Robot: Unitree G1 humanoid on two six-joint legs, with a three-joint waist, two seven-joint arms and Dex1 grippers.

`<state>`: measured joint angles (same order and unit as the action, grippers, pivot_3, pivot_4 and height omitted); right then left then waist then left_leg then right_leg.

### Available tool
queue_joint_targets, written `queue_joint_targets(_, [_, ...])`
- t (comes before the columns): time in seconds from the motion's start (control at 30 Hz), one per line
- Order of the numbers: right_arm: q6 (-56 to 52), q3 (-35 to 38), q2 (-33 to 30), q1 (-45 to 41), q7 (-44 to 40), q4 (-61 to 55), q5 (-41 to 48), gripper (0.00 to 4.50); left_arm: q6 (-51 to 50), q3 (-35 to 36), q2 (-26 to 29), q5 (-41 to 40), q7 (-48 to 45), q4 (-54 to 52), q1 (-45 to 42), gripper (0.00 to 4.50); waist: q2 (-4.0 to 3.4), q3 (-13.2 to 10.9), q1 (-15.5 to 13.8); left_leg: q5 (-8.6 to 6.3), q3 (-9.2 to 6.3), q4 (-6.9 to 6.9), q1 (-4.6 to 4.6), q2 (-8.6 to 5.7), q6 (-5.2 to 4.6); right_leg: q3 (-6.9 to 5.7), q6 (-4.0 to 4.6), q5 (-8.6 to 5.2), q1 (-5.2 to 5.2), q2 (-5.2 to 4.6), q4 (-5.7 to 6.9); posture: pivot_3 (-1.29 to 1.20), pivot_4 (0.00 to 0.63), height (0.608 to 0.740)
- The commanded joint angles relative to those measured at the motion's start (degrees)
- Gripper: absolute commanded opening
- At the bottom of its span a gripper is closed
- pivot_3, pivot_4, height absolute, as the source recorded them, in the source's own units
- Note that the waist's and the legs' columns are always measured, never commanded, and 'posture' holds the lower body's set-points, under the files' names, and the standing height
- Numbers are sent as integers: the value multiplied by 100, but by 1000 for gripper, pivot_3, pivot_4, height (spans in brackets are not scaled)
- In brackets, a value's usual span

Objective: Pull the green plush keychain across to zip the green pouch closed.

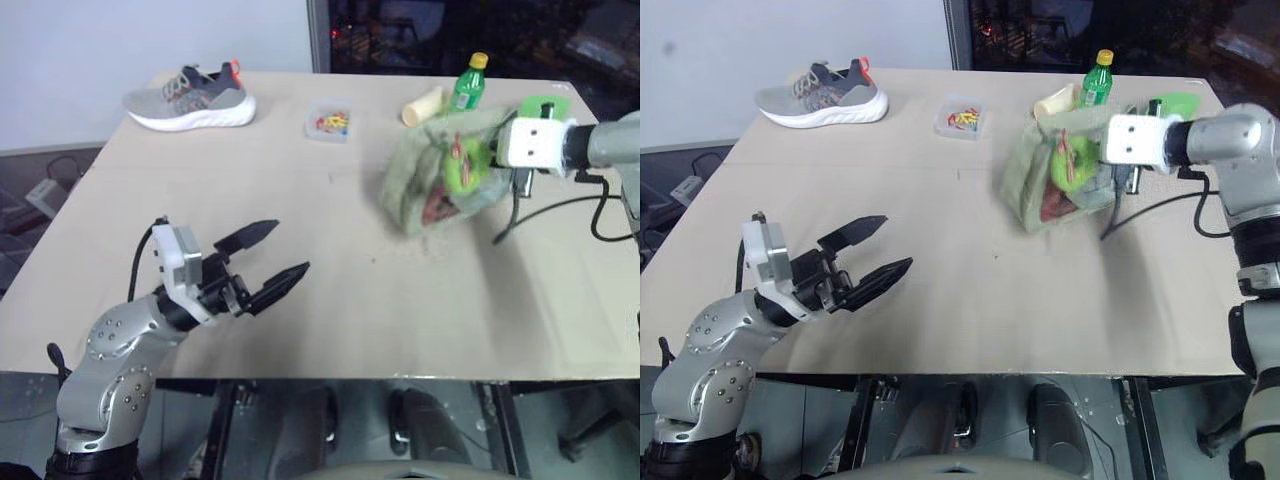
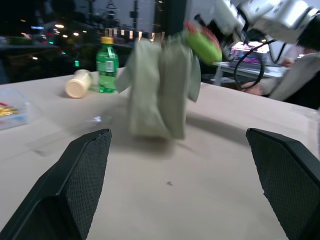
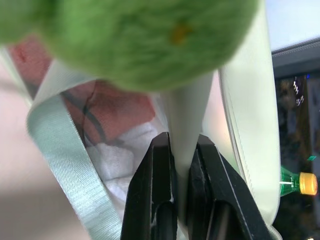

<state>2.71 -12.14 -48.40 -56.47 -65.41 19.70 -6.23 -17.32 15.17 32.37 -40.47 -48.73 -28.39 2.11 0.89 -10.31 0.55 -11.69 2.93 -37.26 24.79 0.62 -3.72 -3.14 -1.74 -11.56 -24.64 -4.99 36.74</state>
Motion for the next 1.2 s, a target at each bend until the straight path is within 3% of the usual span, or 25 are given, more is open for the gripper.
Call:
queue_joint_targets(0.03, [-1632,-56,428,-11,480,-1515,-343,159,228,-148,-122,388,293,164,-253,4500,0,0,6,0,0,0,1,0,0,0,0,0,-1,0,0,0,150,740])
queue_joint_targets(0.2, [-3032,-862,1517,98,1195,-2542,-1332,159,235,-279,-219,870,746,481,-556,4500,-2,2,9,0,0,-1,5,-2,0,-5,-1,1,-5,4,3,0,150,740])
queue_joint_targets(0.43, [-4169,-1392,2858,56,1837,-2504,-1861,159,370,-414,-212,1345,926,621,-656,4500,1,3,-2,11,-1,-2,9,-8,18,-8,-22,14,-6,24,6,0,150,740])
queue_joint_targets(0.67, [-3988,-1534,2837,53,1794,-2709,-1928,159,432,-476,-289,1635,1142,647,-611,4500,0,3,28,6,-6,-1,6,-9,10,-10,-20,13,-5,28,6,0,150,740])
queue_joint_targets(0.9, [-3619,-986,2420,-7,1428,-2810,-1322,159,440,-378,-295,1539,1048,644,-574,4500,1,2,22,4,-5,0,6,-8,6,-10,-25,14,-5,30,5,0,150,740])
queue_joint_targets(0.93, [-3593,-945,2386,12,1422,-2790,-1261,832,445,-369,-293,1534,1042,652,-578,4500,1,3,16,3,-4,0,6,-8,6,-10,-25,14,-5,30,5,0,150,740])
queue_joint_targets(1.07, [-3403,-873,2292,35,1447,-2747,-1122,2288,456,-323,-267,1503,999,631,-559,4500,1,2,22,3,-5,0,6,-7,5,-10,-25,14,-5,31,5,0,150,740])
queue_joint_targets(1.2, [-2948,-833,2046,53,1355,-2704,-963,2288,470,-245,-238,1480,976,551,-476,4500,1,2,22,2,-5,0,6,-7,4,-9,-24,13,-5,30,4,0,150,740])
